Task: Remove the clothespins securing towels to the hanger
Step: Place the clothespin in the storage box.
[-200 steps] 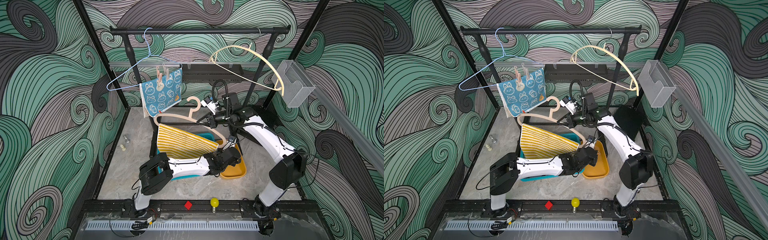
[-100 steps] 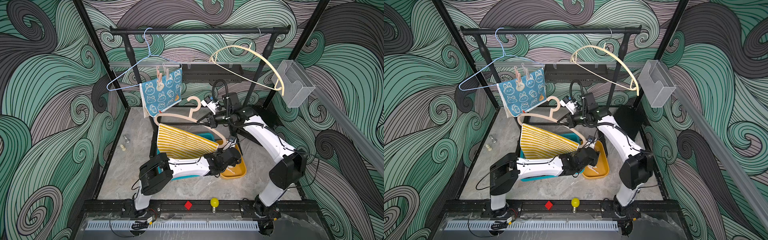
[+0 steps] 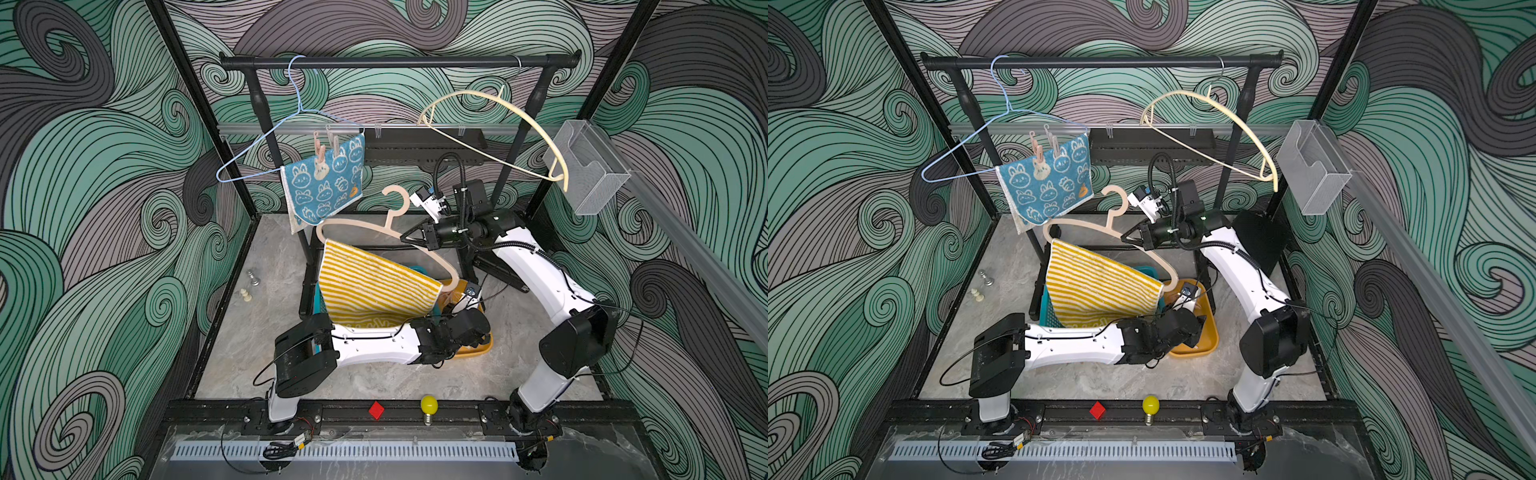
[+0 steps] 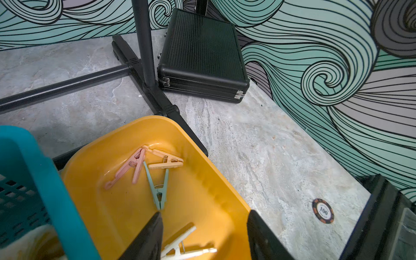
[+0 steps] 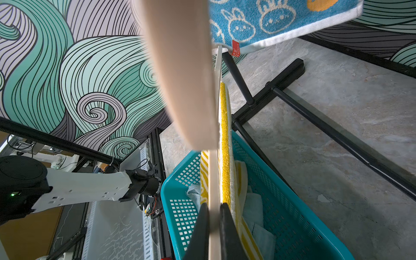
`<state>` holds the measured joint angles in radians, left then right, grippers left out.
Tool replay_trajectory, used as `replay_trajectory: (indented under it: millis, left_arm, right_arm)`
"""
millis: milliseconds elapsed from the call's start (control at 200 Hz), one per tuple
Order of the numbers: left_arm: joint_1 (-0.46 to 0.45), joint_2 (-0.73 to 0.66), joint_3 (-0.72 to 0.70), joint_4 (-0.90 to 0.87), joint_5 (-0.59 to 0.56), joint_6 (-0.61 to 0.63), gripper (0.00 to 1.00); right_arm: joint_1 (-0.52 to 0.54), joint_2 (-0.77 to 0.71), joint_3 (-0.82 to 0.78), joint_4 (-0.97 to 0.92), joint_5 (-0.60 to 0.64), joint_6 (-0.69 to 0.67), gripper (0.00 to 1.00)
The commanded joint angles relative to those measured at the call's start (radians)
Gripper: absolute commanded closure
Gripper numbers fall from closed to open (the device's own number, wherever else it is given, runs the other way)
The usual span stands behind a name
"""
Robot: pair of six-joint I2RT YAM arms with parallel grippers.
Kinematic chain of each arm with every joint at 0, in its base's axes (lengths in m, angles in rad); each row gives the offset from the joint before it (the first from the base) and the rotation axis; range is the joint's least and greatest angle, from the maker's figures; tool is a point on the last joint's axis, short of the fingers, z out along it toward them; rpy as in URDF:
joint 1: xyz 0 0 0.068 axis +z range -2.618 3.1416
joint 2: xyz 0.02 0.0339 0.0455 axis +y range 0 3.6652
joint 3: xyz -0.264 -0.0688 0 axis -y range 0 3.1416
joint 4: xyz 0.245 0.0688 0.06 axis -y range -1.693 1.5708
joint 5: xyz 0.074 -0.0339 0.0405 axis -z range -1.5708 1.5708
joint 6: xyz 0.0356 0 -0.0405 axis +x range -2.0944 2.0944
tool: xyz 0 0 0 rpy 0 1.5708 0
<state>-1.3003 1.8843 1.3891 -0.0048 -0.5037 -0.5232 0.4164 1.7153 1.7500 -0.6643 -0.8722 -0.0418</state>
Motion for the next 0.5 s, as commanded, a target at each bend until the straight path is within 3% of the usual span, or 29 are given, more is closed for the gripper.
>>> replay_trajectory:
  millis: [0, 495]
  left_arm:
    - [-0.017, -0.065, -0.010, -0.006, 0.013, 0.017, 0.42]
    - [-0.040, -0.207, -0.139, -0.077, -0.067, -0.131, 0.42]
  right_arm:
    - [-0.016, -0.018, 0.037, 0.000, -0.017, -0.014, 0.99]
    - [-0.042, -0.010, 0.051, 0.005, -0.028, 0.005, 0.96]
